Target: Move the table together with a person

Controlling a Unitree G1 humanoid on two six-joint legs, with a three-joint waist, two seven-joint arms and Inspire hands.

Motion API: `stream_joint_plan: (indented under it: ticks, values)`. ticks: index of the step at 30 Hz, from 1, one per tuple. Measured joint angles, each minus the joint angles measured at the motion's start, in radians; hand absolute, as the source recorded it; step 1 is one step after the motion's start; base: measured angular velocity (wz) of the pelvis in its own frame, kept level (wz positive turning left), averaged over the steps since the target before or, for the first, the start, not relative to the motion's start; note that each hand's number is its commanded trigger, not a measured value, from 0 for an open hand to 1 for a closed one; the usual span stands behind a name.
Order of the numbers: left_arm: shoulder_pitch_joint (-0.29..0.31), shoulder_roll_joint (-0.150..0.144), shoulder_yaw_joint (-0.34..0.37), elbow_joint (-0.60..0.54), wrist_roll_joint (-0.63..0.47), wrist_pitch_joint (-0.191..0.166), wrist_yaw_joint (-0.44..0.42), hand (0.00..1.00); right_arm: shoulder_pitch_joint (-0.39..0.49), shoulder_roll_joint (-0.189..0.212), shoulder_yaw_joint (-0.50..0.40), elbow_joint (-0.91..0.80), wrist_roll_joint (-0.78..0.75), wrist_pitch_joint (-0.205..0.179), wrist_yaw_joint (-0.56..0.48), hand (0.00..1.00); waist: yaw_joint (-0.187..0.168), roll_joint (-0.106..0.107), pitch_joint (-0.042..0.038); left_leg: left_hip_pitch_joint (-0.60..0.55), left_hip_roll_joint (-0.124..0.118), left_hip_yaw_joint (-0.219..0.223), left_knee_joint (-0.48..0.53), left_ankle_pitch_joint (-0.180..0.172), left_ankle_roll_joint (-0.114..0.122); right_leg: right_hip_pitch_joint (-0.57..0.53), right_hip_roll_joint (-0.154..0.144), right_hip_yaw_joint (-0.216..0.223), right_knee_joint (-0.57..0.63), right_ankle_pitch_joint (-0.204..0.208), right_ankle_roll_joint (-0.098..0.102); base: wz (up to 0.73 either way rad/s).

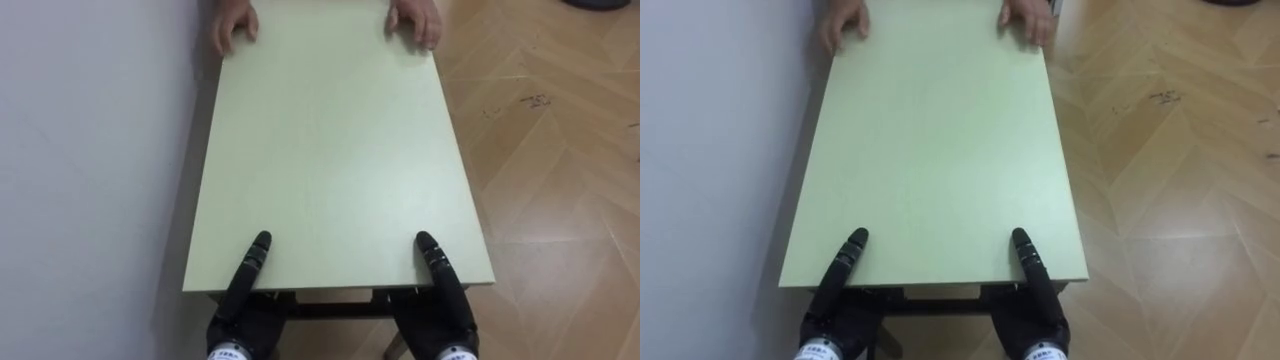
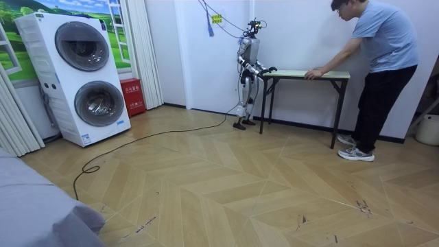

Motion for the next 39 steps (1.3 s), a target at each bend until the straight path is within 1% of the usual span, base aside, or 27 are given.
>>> stream_joint_plan:
  ticks: [1,2,3,6,9,14,16,23,26,29,35,36,37,39]
  values:
    - [-0.004,0.016,-0.005,0.002,0.037,0.005,-0.017,0.0,0.0,-0.003,0.0,0.002,0.0,0.002,0.008,0.0,-0.001,0.002,-0.0014,0.0,0.0,0.0,0.0,0.0,0.0,0.0,0.0,0.001,-0.001,0.0,0.0,0.0]
    - [-0.005,0.022,-0.005,0.004,0.053,0.009,-0.024,0.0,0.001,-0.006,0.0,0.004,-0.002,0.003,0.018,0.0,-0.001,0.003,-0.0019,0.0,0.0,0.002,0.0,0.0,0.0,0.0,0.0,0.001,-0.001,0.0,0.0,-0.05]
    - [-0.007,0.031,-0.005,0.008,0.093,0.013,-0.031,0.0,0.001,-0.015,0.0,0.004,-0.029,0.007,0.034,0.0,-0.002,0.004,-0.0027,0.001,0.001,0.007,0.0,0.0,0.0,0.0,0.0,0.002,-0.001,0.0,0.0,-0.1]
    - [-0.028,0.034,-0.005,0.051,0.162,0.017,-0.041,0.0,0.001,-0.042,0.001,0.006,-0.101,0.015,0.077,0.0,-0.002,0.005,-0.0029,0.002,0.003,0.013,0.0,0.0,0.0,0.006,0.0,0.003,0.0,0.001,-0.001,-0.06]
    - [-0.045,0.04,-0.003,0.076,0.19,0.02,-0.05,0.0,0.001,-0.053,-0.001,0.007,-0.137,0.029,0.094,0.0,-0.002,0.005,-0.0032,0.004,0.008,0.016,0.0,0.0,0.0,0.006,0.004,0.002,0.0,0.009,-0.002,-0.02]
    - [-0.043,0.052,-0.001,0.08,0.19,0.034,-0.056,0.0,0.003,-0.067,-0.003,0.007,-0.155,0.046,0.108,0.0,-0.003,0.004,-0.0039,0.009,0.015,0.027,0.003,-0.001,0.001,0.007,0.007,-0.007,0.0,0.023,-0.001,-0.1]
    - [-0.043,0.058,-0.001,0.08,0.189,0.037,-0.057,0.0,0.003,-0.068,-0.001,0.009,-0.166,0.054,0.118,0.0,-0.003,0.001,-0.0063,0.008,0.019,0.036,0.005,-0.001,0.001,0.005,0.009,-0.008,0.0,0.027,-0.003,-0.11]
    - [-0.043,0.057,-0.001,0.08,0.187,0.037,-0.057,0.0,0.009,-0.066,-0.002,0.012,-0.167,0.063,0.14,0.0,-0.006,-0.003,-0.0111,0.008,0.021,0.046,0.004,0.0,0.001,0.0,0.009,0.001,0.004,0.029,-0.004,-0.05]
    - [-0.043,0.059,-0.002,0.08,0.19,0.037,-0.057,0.0,0.009,-0.066,-0.002,0.029,-0.167,0.064,0.163,0.0,-0.005,-0.008,-0.0145,0.01,0.022,0.047,0.004,0.0,0.001,0.0,0.009,-0.001,0.003,0.029,-0.004,0.0]
    - [-0.04,0.059,-0.002,0.08,0.214,0.037,-0.057,0.0,0.013,-0.066,-0.004,0.034,-0.192,0.064,0.187,0.0,-0.003,-0.008,-0.0152,0.014,0.022,0.048,0.002,-0.001,0.001,0.003,0.008,-0.008,0.003,0.029,-0.004,-0.01]
    - [-0.02,0.062,-0.004,0.093,0.282,0.047,-0.061,0.0,0.018,-0.067,-0.022,0.068,-0.312,0.063,0.289,0.0,-0.003,-0.009,-0.0152,0.025,0.023,0.048,0.001,-0.001,0.0,0.015,0.009,-0.01,-0.001,0.029,-0.004,0.0]
    - [-0.02,0.063,-0.003,0.112,0.299,0.047,-0.068,0.0,0.016,-0.064,-0.025,0.09,-0.33,0.063,0.308,0.0,-0.003,-0.01,-0.0152,0.032,0.023,0.048,-0.002,-0.002,-0.001,0.018,0.01,-0.009,-0.002,0.029,-0.004,0.0]
    - [-0.021,0.063,-0.001,0.128,0.313,0.047,-0.071,0.0,0.014,-0.065,-0.028,0.111,-0.358,0.064,0.332,0.0,-0.002,-0.01,-0.017,0.034,0.024,0.048,-0.002,-0.003,-0.001,0.019,0.01,-0.011,-0.001,0.029,-0.004,0.0]
    - [-0.026,0.065,0.0,0.159,0.316,0.047,-0.075,0.0,0.01,-0.07,-0.036,0.14,-0.38,0.072,0.362,0.0,-0.002,-0.012,-0.0162,0.032,0.024,0.047,-0.002,-0.003,-0.001,0.019,0.01,-0.011,-0.001,0.029,-0.004,0.0]
